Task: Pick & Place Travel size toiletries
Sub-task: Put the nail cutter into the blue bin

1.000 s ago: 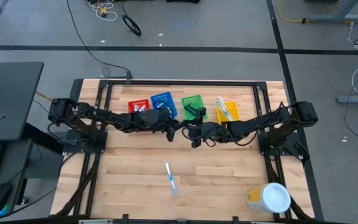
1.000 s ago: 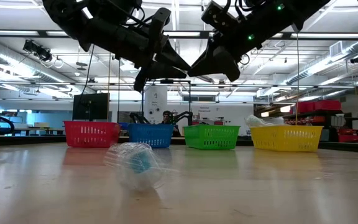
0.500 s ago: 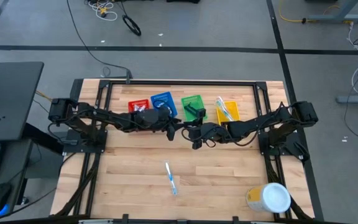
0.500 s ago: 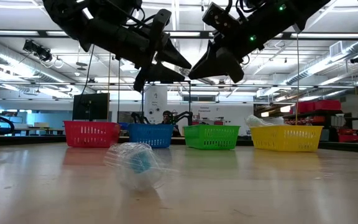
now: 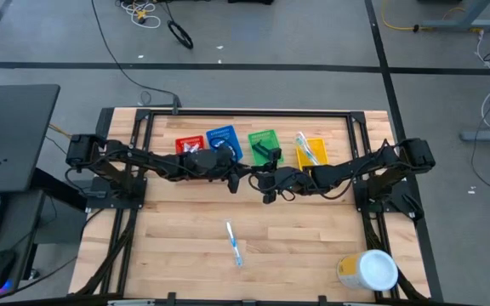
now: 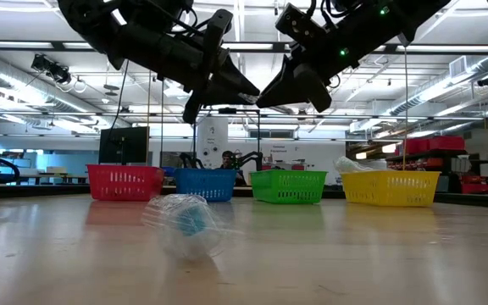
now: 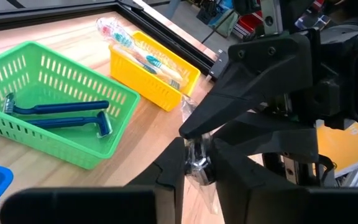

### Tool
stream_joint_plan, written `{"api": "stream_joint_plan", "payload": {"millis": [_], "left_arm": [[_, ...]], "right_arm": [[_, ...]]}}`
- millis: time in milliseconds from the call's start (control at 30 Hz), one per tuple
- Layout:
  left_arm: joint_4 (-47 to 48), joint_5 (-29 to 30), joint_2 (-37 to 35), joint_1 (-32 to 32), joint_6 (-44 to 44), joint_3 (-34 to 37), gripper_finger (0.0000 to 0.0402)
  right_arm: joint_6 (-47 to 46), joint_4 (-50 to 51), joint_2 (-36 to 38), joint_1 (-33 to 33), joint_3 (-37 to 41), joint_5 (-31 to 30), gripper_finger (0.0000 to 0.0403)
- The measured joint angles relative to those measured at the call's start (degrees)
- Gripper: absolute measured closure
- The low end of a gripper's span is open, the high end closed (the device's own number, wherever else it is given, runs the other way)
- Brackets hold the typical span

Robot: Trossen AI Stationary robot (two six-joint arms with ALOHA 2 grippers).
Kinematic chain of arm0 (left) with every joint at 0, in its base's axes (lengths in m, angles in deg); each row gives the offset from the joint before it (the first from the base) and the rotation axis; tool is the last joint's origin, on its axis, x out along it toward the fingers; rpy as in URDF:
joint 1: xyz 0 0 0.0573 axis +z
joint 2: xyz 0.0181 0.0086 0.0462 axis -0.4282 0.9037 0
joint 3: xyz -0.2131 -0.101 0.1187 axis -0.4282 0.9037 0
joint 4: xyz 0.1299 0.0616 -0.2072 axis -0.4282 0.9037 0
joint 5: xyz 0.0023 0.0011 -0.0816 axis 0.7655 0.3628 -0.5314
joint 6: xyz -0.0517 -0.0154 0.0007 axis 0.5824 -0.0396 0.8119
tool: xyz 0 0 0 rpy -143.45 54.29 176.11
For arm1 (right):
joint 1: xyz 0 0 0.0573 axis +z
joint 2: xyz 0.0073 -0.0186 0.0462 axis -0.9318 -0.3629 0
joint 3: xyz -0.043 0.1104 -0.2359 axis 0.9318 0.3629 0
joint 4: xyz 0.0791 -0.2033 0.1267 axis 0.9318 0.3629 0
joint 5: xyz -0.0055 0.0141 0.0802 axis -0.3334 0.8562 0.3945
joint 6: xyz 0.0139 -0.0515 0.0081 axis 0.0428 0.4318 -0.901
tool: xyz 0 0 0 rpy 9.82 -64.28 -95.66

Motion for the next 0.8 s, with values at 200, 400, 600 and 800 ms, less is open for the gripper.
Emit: {"api": "stream_joint_plan", "payload": {"millis": [200, 400, 600, 800], "left_arm": [[0.4, 0.6, 0.0, 0.0, -0.1, 0.0, 0.0322], [4.6, 5.8, 0.0, 0.8, 0.2, 0.1, 0.0327], [10.1, 9.9, 0.0, 4.3, 0.0, 0.1, 0.0324], [18.1, 12.1, -0.2, 9.6, 0.3, 0.1, 0.0323]], "right_arm": [[0.0, -0.2, 0.0, 0.0, 0.0, 0.3, 0.0312], [-2.2, -0.4, 0.0, 0.1, 0.0, -1.7, 0.0291], [-9.2, 3.8, 0.0, 0.1, 0.0, -3.9, 0.0288], [-20.3, 13.5, 0.0, 0.6, 0.0, -3.9, 0.0288]]}}
